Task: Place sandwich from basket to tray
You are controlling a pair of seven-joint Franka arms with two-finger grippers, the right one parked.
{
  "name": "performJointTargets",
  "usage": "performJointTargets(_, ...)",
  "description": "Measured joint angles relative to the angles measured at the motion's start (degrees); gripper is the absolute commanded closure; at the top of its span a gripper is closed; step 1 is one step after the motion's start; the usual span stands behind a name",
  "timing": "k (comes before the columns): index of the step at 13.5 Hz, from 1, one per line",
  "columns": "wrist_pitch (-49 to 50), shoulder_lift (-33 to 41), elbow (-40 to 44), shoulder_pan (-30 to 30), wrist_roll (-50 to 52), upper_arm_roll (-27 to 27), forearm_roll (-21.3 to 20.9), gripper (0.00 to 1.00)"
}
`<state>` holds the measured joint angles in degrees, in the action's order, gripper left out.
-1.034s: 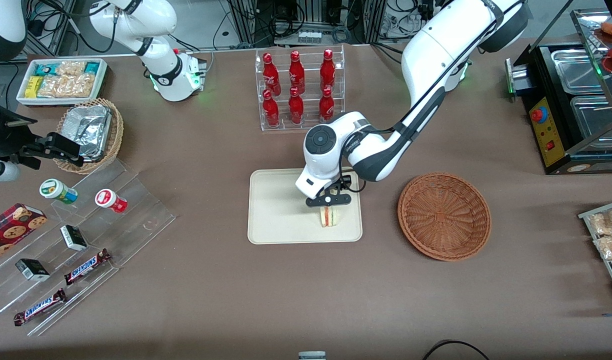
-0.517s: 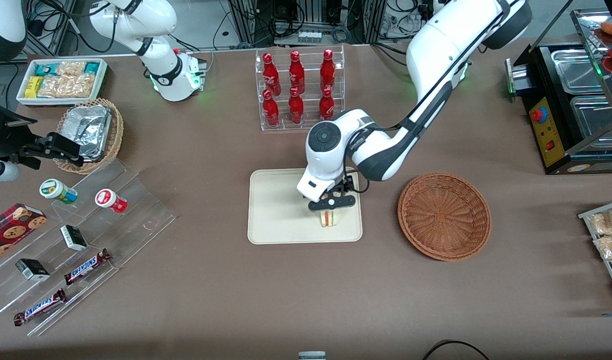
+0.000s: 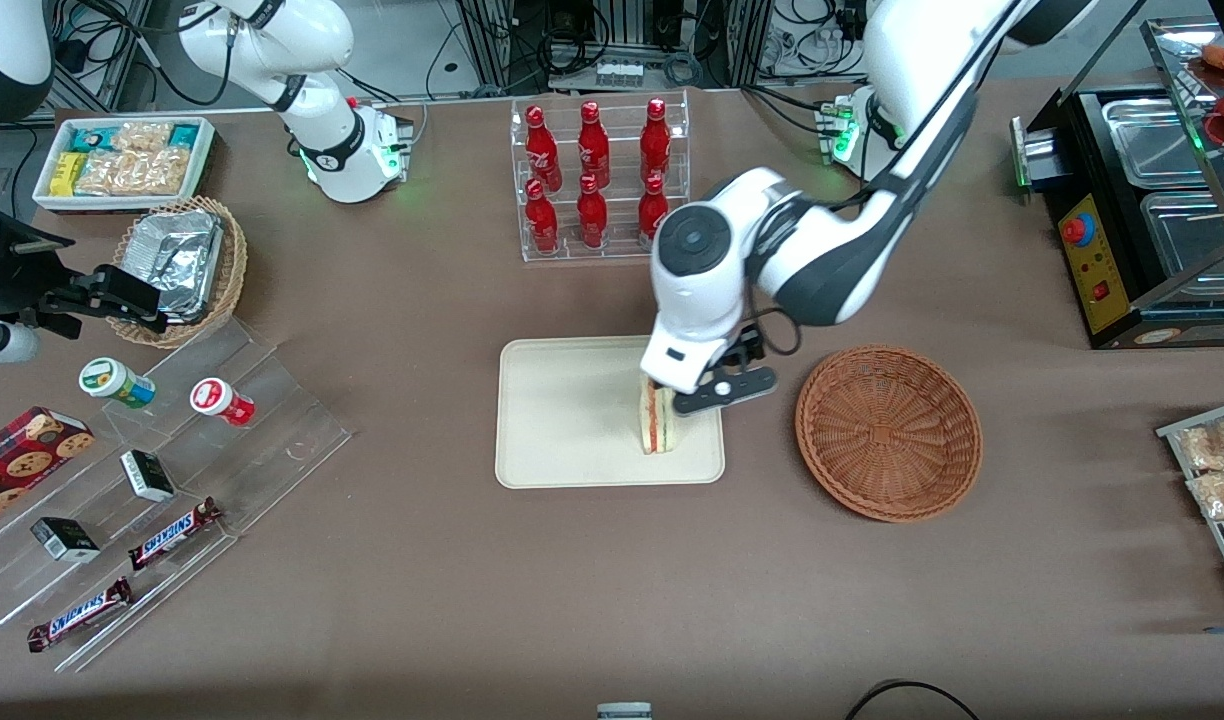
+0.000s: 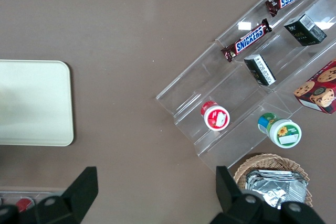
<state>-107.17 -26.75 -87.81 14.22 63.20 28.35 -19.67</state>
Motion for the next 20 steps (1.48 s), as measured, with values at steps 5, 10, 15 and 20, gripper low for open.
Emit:
performJointTargets(5,3.4,7.4,-0.2,-4.2,0.0,-0.1,2.1,0.0)
performJointTargets(10,8.7,13.5,-0.3,-9.9,-8.1,-0.3,4.2,0.0)
performJointTargets(15,15.2,20.1,0.0,-14.7,-28.0,-6.6,10.2,0.0)
performJointTargets(20,24.2,22.4,3.2,-15.6,-39.9,-13.4,13.4,0.0)
